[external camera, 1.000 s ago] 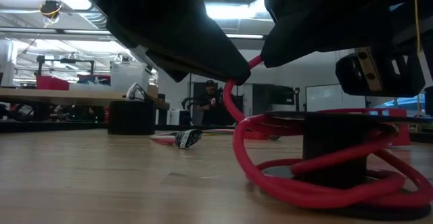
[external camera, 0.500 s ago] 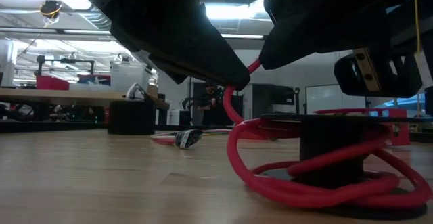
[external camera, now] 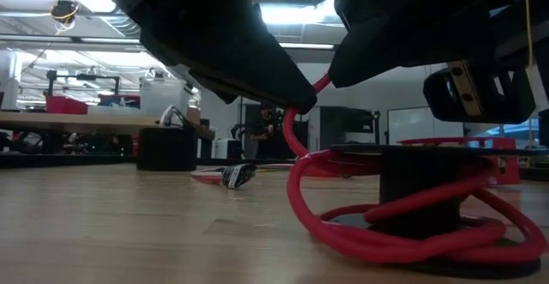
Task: Coil cords
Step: Coil the red wire onto the spool
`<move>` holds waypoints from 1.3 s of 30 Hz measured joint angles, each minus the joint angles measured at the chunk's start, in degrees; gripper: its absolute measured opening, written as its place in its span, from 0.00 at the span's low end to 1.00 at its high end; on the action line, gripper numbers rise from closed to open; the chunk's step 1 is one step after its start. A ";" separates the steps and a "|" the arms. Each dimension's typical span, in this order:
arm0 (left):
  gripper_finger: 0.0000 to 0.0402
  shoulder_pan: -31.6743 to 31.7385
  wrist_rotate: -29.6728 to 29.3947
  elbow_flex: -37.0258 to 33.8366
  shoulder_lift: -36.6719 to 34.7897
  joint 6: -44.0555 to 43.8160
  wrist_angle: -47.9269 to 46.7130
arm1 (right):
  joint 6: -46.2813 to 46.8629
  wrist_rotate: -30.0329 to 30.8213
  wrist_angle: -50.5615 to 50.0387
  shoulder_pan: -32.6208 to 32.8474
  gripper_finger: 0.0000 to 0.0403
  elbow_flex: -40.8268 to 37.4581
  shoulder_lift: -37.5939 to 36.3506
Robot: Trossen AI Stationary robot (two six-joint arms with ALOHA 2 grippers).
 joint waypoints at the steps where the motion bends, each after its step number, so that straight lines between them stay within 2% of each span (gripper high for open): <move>1: 0.00 0.03 -0.01 0.00 0.00 0.81 0.00 | 0.00 0.00 0.00 0.00 0.00 0.00 0.02; 5: 0.00 0.03 -0.03 0.00 0.00 4.42 -0.16 | 0.00 -0.02 0.02 0.02 0.00 0.00 0.00; 11: 0.00 0.03 -0.06 0.00 0.00 3.48 -0.74 | 0.00 0.02 0.00 0.00 0.00 0.00 0.00; 17: 0.00 0.03 -0.12 0.00 0.00 8.98 -0.36 | -0.07 -0.02 0.04 0.02 0.00 0.00 0.00; 39: 0.00 0.03 -0.08 -0.01 0.00 8.61 -0.22 | -0.15 -0.02 0.04 0.07 0.00 0.00 -0.02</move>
